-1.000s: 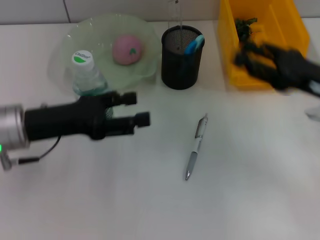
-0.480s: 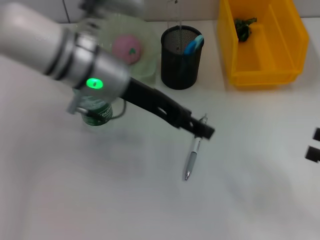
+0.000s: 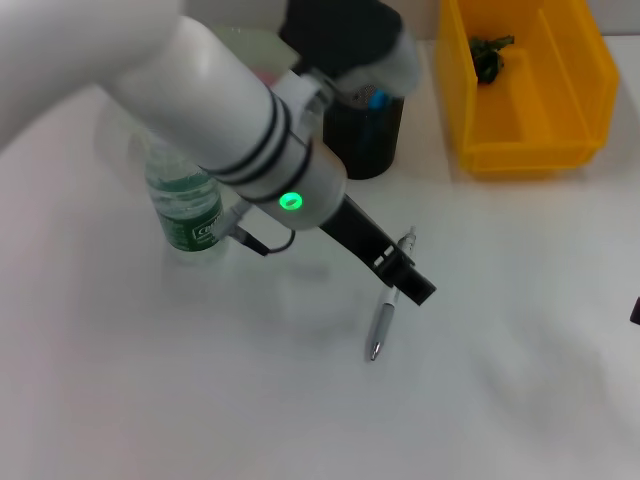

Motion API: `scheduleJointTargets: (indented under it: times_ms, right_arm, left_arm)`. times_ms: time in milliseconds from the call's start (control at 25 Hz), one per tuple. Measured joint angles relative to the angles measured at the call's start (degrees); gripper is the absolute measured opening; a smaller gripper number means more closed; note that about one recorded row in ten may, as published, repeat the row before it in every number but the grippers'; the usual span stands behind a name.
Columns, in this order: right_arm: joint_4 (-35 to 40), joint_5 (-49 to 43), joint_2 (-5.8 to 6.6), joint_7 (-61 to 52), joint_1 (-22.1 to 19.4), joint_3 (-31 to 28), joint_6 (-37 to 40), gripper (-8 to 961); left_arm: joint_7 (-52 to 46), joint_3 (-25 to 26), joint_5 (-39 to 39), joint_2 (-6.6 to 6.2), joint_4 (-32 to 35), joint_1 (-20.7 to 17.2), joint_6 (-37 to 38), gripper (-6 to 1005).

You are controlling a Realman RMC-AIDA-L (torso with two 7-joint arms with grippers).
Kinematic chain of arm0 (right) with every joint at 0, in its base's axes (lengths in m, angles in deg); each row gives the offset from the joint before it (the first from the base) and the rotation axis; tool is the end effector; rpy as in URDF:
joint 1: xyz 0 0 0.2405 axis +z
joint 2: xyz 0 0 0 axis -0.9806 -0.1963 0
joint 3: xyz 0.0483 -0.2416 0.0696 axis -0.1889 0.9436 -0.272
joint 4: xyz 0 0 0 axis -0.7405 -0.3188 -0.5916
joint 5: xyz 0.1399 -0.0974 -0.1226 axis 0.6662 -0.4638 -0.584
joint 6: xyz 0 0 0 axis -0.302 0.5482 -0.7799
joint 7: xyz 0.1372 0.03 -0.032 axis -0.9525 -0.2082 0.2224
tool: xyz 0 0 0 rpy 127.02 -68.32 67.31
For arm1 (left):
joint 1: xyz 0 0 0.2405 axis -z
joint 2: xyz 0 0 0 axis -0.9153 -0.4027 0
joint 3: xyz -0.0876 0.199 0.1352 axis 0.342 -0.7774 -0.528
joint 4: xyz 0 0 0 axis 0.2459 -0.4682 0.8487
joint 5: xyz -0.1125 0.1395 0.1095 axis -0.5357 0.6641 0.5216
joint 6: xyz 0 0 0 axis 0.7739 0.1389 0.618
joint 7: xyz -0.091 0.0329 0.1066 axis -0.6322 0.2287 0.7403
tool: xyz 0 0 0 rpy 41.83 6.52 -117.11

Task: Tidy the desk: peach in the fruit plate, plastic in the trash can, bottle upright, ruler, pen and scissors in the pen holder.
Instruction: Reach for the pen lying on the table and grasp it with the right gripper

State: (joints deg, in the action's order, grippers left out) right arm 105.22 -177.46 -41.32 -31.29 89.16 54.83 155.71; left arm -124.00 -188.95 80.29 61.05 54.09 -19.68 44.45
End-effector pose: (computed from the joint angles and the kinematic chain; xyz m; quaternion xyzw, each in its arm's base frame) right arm 0.3613 0.2007 0.0723 -0.8859 0.2624 0.2959 0.2425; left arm -0.0883 0.3450 -0.0956 -0.9548 -0.2660 0.1069 0.0782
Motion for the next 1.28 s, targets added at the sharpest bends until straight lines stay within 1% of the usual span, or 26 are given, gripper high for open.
scheduleJointTargets:
  times_ms: [40,120,280,440,560,640,800,920,1120,1280]
  right_arm:
    - [0.01,0.0,0.07,0.0,0.11,-0.1,0.26,587]
    - [0.03,0.01,0.1,-0.08,0.3,-0.13,0.61,586]
    - [0.04,0.02,0.07,-0.32,0.76,-0.09,0.81,586]
    - [-0.02,0.02,-0.14,-0.44,1.09,0.23,0.94,586]
    - [-0.07,-0.12,-0.19,-0.46,1.24,0.29,1.15,586]
    - [0.05,-0.56,-0.19,-0.47,1.3,0.32,1.68,586]
    - [0.32,-1.61,-0.1,-0.36,1.48,0.32,2.87,586]
    - [0.35,-2.1,-0.05,-0.22,1.5,0.3,2.97,586]
    - [0.36,-2.91,-0.16,-0.23,1.91,0.27,2.7,586]
    - [0.14,-3.02,-0.23,-0.23,2.07,0.25,2.55,586]
  left_arm:
    - [-1.8,-3.83,2.15,0.0,1.32,-0.24,-2.3,830]
    - [-2.66,-6.33,3.51,0.0,2.36,-0.81,-4.0,826]
    - [-3.09,-9.6,4.12,-0.01,3.85,-2.64,-8.02,817]
    - [-2.98,-12.27,4.54,-0.01,3.55,-3.85,-12.08,809]
    - [-2.99,-12.82,4.82,-0.01,3.41,-4.17,-13.02,802]
    - [-3.21,-14.4,5.61,-0.01,2.85,-4.99,-14.89,798]
    - [-3.28,-14.79,5.71,-0.01,1.97,-5.07,-15.16,789]
    - [-3.31,-15.46,5.76,0.0,0.57,-5.65,-16.24,783]
    - [-3.31,-16.23,5.75,-0.01,0.23,-5.86,-16.99,772]
    - [-3.25,-18.09,5.75,-0.01,0.03,-6.25,-19.1,764]
